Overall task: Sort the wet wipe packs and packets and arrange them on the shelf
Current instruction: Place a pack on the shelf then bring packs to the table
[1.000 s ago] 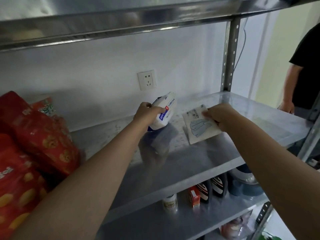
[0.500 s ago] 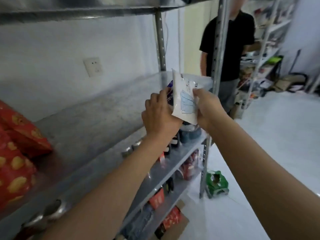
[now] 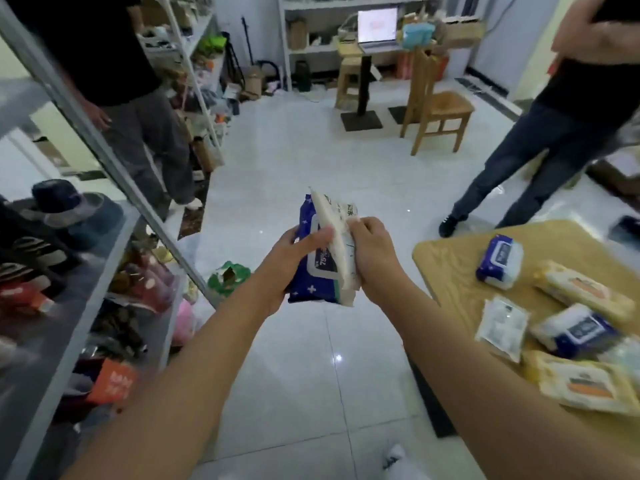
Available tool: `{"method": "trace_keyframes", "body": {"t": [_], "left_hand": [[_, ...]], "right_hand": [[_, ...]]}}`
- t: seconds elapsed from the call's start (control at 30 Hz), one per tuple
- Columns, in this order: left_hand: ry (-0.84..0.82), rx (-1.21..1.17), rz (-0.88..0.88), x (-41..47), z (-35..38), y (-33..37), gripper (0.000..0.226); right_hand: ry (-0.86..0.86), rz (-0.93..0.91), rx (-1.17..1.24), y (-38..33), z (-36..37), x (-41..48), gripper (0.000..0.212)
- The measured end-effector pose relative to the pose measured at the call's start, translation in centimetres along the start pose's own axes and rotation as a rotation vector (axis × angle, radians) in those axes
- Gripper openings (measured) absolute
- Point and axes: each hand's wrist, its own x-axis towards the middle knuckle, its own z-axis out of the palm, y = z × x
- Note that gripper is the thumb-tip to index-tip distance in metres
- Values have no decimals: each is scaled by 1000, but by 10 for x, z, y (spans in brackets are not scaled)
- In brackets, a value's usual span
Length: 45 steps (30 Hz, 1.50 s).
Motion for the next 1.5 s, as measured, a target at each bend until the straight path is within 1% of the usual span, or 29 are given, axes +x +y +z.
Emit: {"method": "trace_keyframes", "body": {"t": [0.13, 0.17, 0.23, 0.3, 0.33, 0.43, 0.53, 0.63, 0.73, 0.87, 0.97, 1.0, 1.1, 1.17, 1.23, 1.3, 1.37, 1.43, 1.5], "left_hand": [[-16, 34, -46, 31, 83, -18, 51], [-25, 51, -67, 40, 103, -24, 50], [-41, 107, -107, 59, 140, -40, 59], [-64, 143, -167, 77, 174, -61, 67], [-72, 150, -205, 84, 191, -72, 68], [-70, 149, -294, 103, 233, -102, 67], [-36, 146, -319, 130, 261, -119, 69], [1, 161, -310, 161, 275, -127, 66], [-4, 181, -315, 192, 283, -132, 57], [2, 188, -305, 245, 282, -127, 45], [-40, 201, -298, 291, 284, -125, 41], [-63, 200, -298, 306, 286, -125, 42], [-134, 188, -301, 352, 292, -131, 41], [-173, 281, -289, 378, 303, -142, 39], [-208, 464, -229, 393, 318, -157, 40], [-206, 553, -177, 400, 330, -174, 41], [-194, 598, -139, 402, 334, -181, 41], [-204, 673, -147, 405, 335, -177, 40], [-160, 801, -141, 413, 332, -172, 39]], "right_hand": [[175, 54, 80, 16, -88, -2, 32], [197, 73, 69, 21, -110, -2, 37], [234, 114, 23, 36, -154, -1, 47], [254, 176, 38, 60, -197, 2, 58], [258, 198, 69, 73, -217, 3, 60], [252, 242, 170, 103, -263, 15, 46], [239, 288, 194, 120, -292, 44, 39], [242, 309, 217, 132, -308, 80, 46], [257, 316, 212, 132, -314, 113, 38], [257, 317, 214, 130, -316, 166, 44], [281, 279, 216, 128, -322, 205, 34], [305, 268, 210, 127, -325, 218, 35], [376, 274, 147, 131, -336, 257, 52], [416, 301, 10, 140, -346, 281, 50], [430, 360, -192, 158, -357, 299, 37], [427, 420, -339, 173, -362, 308, 29], [437, 447, -375, 184, -362, 311, 32], [449, 459, -361, 187, -363, 310, 32], [472, 442, -283, 187, -366, 302, 24]]}}
